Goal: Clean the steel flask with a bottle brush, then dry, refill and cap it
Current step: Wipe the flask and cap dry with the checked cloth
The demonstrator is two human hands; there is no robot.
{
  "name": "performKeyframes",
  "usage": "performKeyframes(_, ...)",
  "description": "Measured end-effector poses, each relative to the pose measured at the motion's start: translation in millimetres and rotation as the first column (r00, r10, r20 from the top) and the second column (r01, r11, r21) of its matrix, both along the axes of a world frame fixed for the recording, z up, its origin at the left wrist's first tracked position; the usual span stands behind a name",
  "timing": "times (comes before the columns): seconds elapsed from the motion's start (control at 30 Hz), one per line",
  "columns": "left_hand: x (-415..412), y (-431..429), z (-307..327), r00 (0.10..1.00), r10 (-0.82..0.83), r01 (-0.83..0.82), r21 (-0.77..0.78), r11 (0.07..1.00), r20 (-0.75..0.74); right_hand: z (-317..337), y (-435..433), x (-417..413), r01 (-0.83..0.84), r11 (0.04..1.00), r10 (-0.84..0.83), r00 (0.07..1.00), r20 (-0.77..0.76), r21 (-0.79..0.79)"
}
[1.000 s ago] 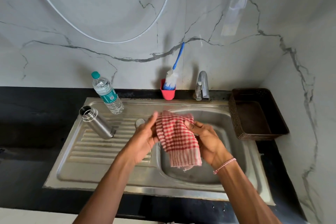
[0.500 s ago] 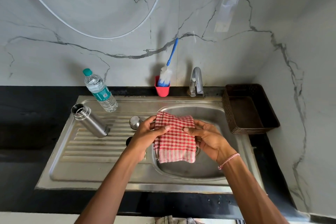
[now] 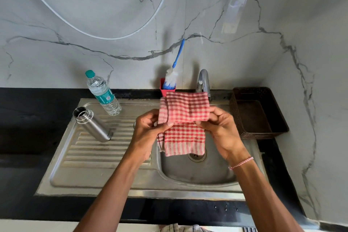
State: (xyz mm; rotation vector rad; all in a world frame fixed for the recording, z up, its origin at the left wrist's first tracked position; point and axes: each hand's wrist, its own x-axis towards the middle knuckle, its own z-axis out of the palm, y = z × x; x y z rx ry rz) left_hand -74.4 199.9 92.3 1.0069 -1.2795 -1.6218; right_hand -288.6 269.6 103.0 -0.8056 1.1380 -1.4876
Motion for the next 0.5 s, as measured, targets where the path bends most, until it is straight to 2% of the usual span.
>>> performKeyframes(0.07,0.0,-4.0,2.3,0.999,0.011,-0.012,-0.016,1.0,-0.034,4.0,-1.6,-0.8,0.005,0.995,-0.017,0.992,-0.123,-0.095)
performKeyframes(0.17,-2.1,-8.9,3.5,1.0,0.002,-0.002,-0.001,1.0,-0.011,5.9,-4.8,-1.3,0.014,0.993,-0.043,0.965,-0.259,-0.115)
performKeyframes(0.27,-3.6,-10.9,5.0,1.0,0.003,-0.003,-0.002,1.0,0.026,7.3,-5.8,-4.3,0.05,0.992,-0.08,0.96,-0.268,-0.118)
performKeyframes(0.4,-0.6,-14.8,4.4,0.983,-0.029,0.034,-0.027,0.999,0.18,14.0,-7.3,-13.2,0.009,0.998,-0.025,0.96,-0.278,-0.057)
performKeyframes(0.5,0.0,-17.5,9.9,0.983,-0.032,0.043,-0.058,0.997,0.182,21.8,-8.6,-18.9,-0.028,0.998,0.011,0.955,-0.296,-0.052)
